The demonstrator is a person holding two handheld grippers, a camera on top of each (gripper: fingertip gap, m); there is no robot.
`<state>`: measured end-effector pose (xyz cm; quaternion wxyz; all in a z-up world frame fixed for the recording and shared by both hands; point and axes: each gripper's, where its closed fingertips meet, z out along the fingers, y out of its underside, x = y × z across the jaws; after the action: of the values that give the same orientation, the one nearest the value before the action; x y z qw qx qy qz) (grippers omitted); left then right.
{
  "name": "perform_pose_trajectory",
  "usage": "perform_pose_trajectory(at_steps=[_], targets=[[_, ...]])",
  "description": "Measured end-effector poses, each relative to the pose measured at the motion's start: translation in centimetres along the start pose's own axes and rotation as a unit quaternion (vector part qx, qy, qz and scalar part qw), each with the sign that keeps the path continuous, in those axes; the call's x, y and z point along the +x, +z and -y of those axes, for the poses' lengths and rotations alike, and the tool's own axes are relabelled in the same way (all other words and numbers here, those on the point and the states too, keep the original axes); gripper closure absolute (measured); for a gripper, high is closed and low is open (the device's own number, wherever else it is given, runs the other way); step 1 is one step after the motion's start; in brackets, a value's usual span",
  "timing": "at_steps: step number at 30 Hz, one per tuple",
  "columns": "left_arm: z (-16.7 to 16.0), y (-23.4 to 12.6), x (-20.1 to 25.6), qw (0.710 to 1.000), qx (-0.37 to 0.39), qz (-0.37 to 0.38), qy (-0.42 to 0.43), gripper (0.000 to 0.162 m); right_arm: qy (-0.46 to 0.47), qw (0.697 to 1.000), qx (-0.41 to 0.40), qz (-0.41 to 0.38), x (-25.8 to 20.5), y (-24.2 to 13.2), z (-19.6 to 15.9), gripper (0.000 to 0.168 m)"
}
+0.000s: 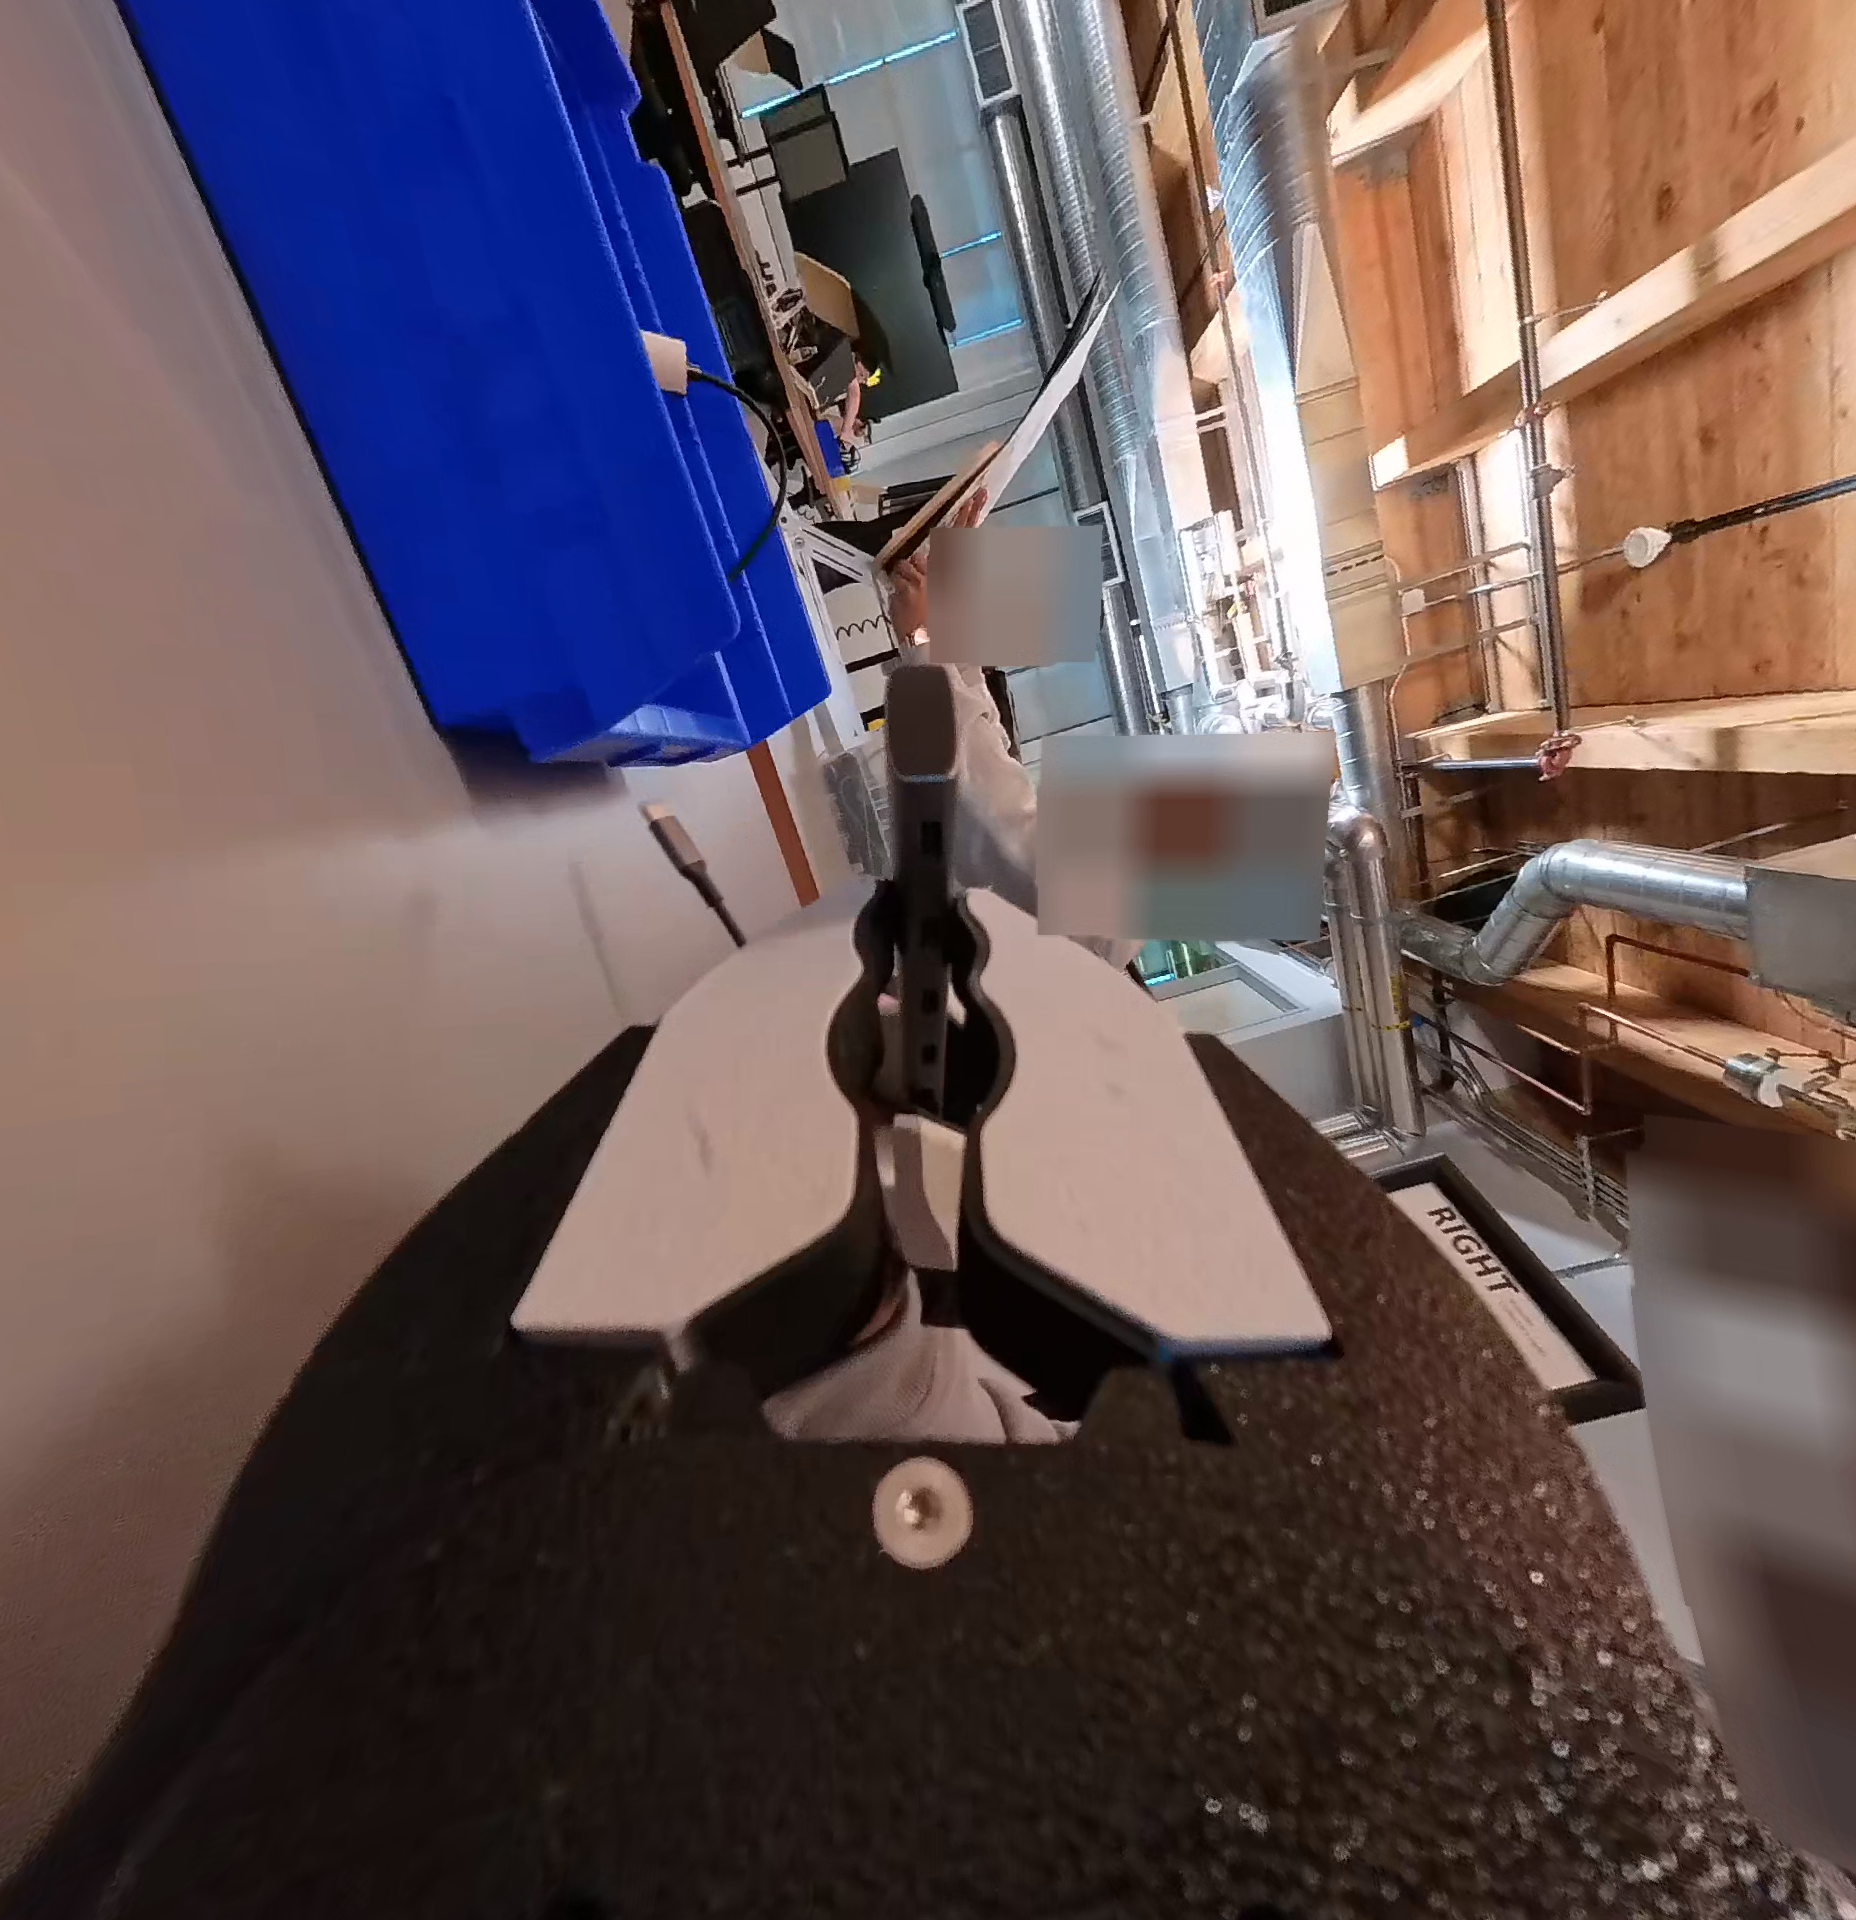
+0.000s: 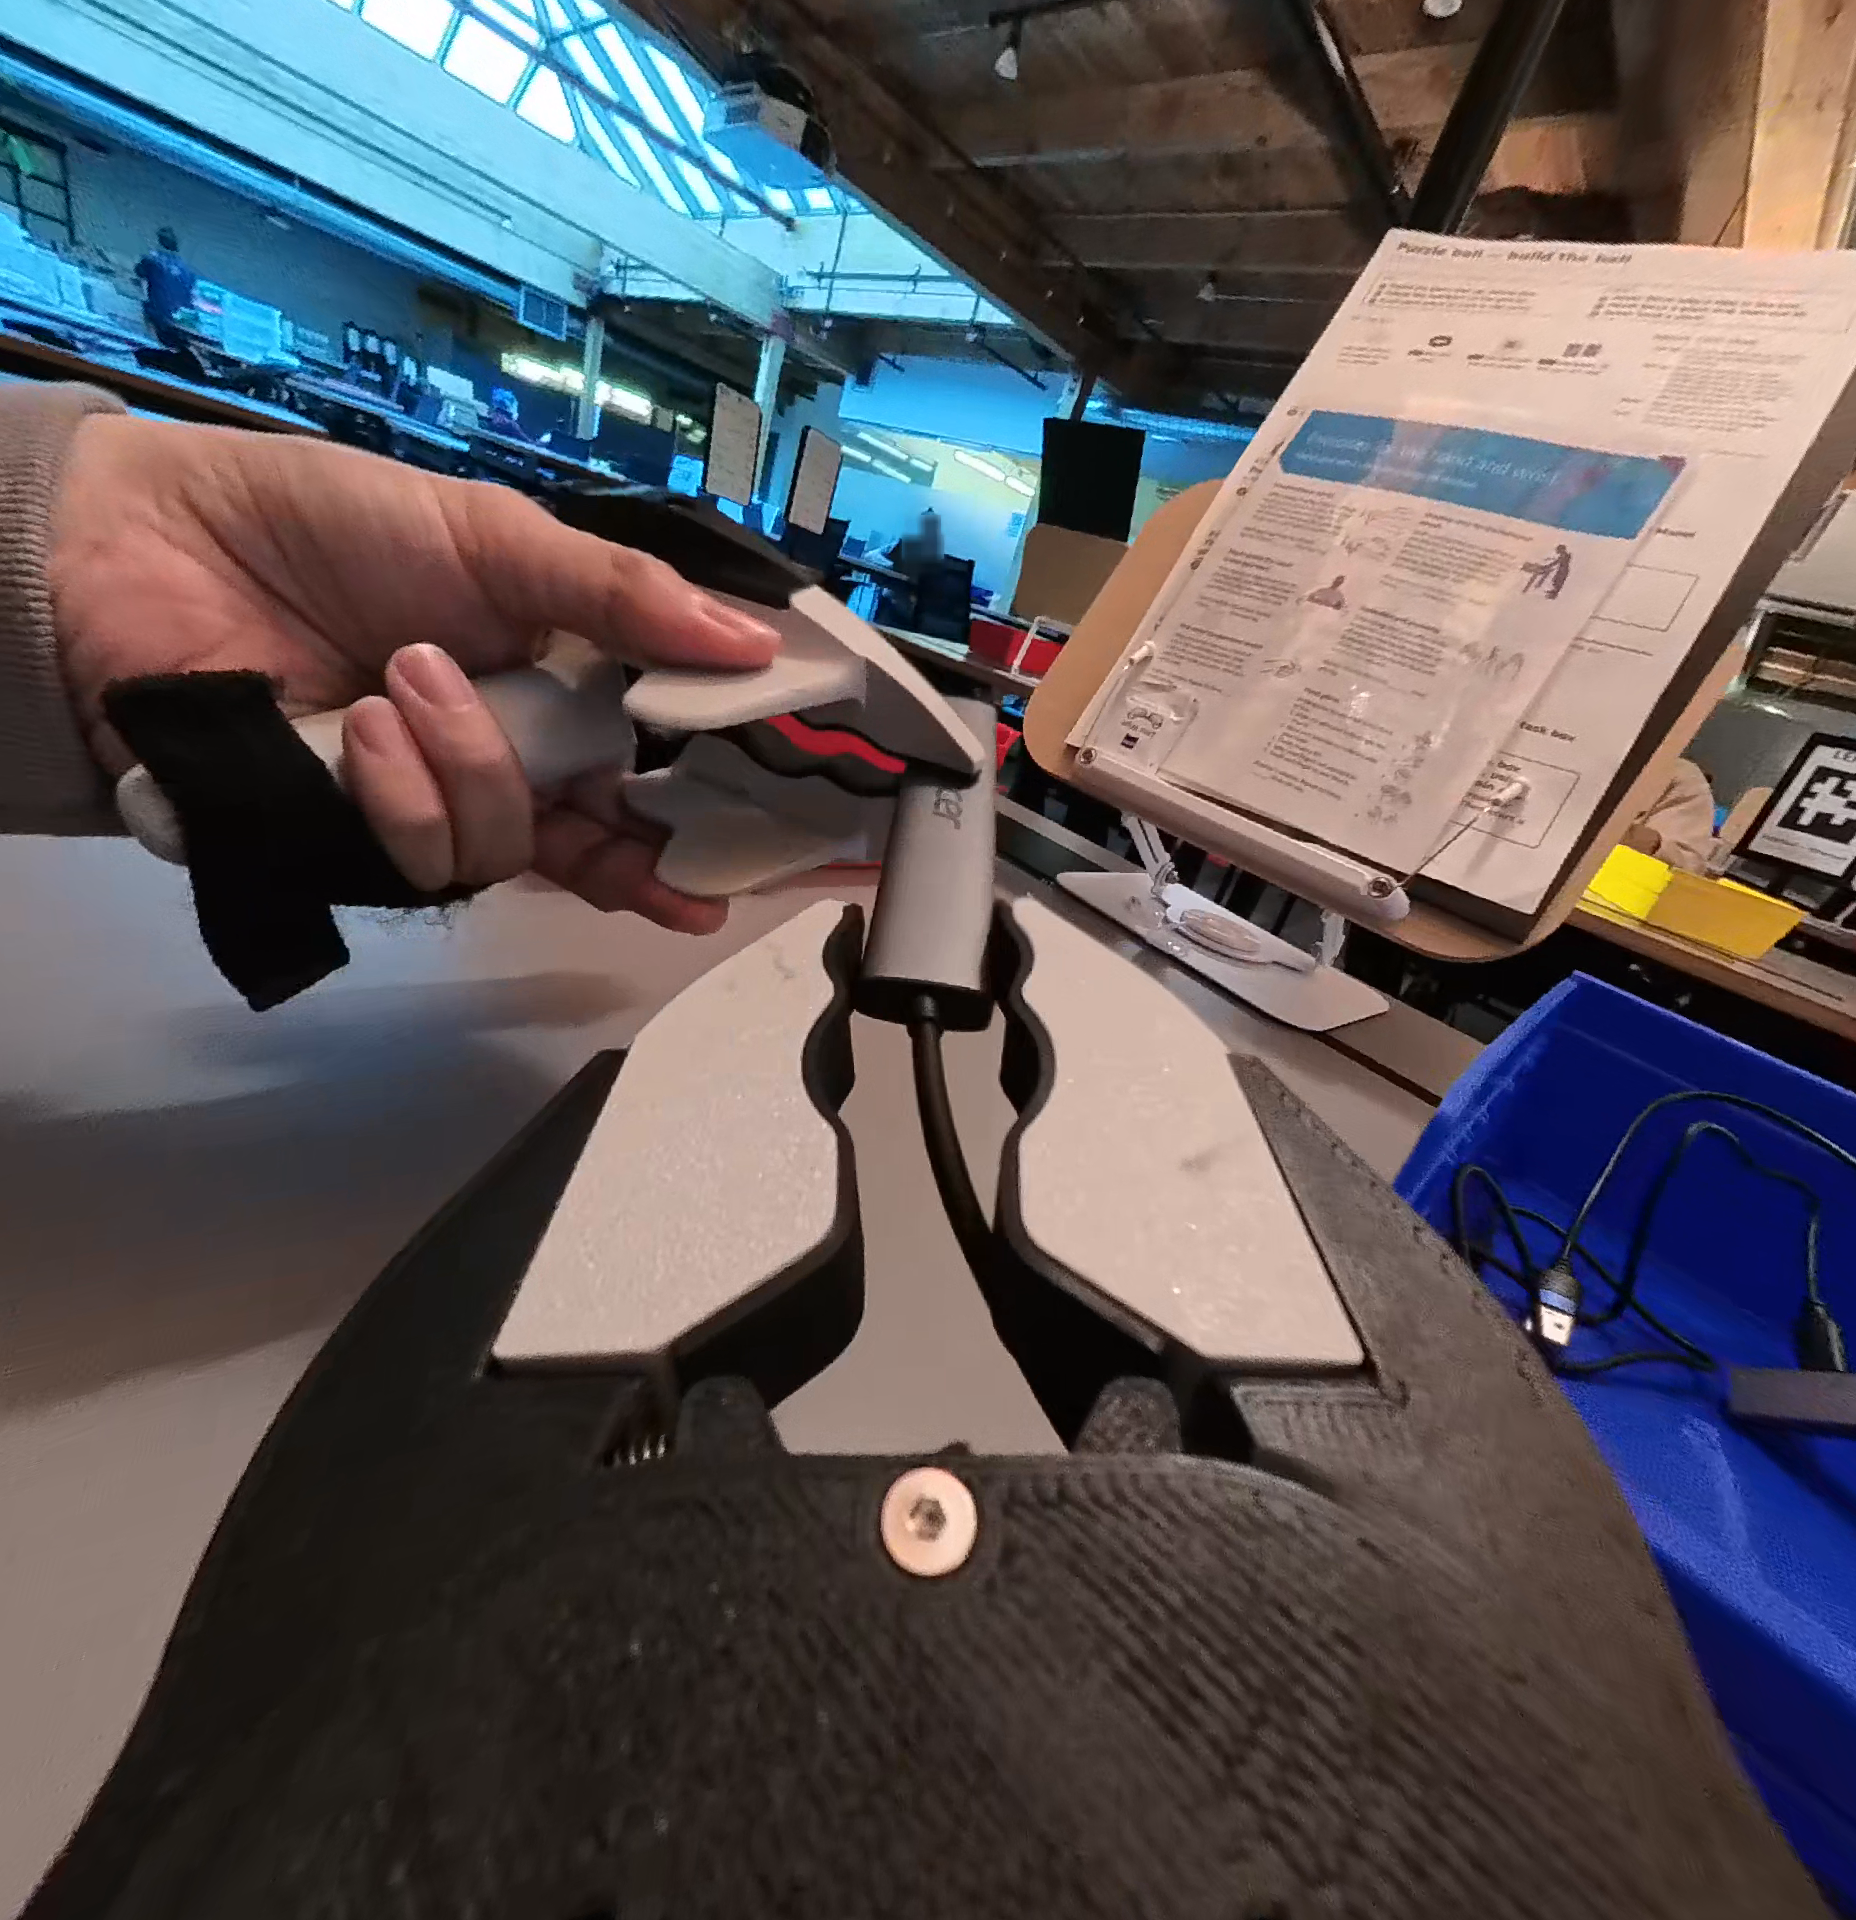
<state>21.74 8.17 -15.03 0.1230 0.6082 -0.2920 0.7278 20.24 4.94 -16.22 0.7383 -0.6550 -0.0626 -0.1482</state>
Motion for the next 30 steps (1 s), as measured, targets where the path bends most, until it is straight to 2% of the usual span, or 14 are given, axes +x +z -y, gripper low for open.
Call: perform_pose_trajectory(at_steps=[8,12,17,18,20,23,25,26,28,30], targets=[[-0.3,0.5,-0.2,1.0,0.001,-0.003,-0.018,0.153,0.049,0.999,0.008,-0.006,-0.1,0.1,-0.2,0.144],[-0.2,0.6,-0.6,1.0,0.005,0.01,-0.01,0.153,0.051,0.998,-0.019,-0.012,0.0,0.1,-0.8,0.144],[0.0,0.4,-1.0,0.992,0.004,0.07,0.108,0.145,0.083,0.996,-0.028,-0.025,0.8,0.0,-1.0,0.144],[0.2,0.1,-0.8,0.986,0.007,0.087,0.145,0.138,0.099,0.994,-0.025,-0.035,1.4,-0.2,-1.1,0.144],[1.1,-1.0,0.4,0.965,0.019,0.116,0.233,0.136,0.128,0.99,-0.024,-0.048,2.7,-0.7,-1.3,0.144],[3.6,-4.5,2.7,0.914,0.041,0.179,0.361,0.134,0.135,0.989,-0.021,-0.064,4.2,-1.4,-1.6,0.144],[6.7,-8.6,2.7,0.852,0.039,0.275,0.444,0.135,0.152,0.986,-0.016,-0.068,4.7,-1.6,-1.6,0.144],[9.0,-11.4,2.3,0.805,0.033,0.34,0.486,0.135,0.158,0.985,-0.015,-0.064,4.7,-1.6,-1.6,0.144],[13.8,-17.0,1.4,0.688,0.012,0.457,0.564,0.134,0.163,0.985,-0.015,-0.053,4.6,-1.5,-1.6,0.144],[17.7,-21.6,-0.2,0.578,-0.04,0.532,0.618,0.128,0.16,0.986,-0.02,-0.047,4.4,-1.3,-1.7,0.144]])
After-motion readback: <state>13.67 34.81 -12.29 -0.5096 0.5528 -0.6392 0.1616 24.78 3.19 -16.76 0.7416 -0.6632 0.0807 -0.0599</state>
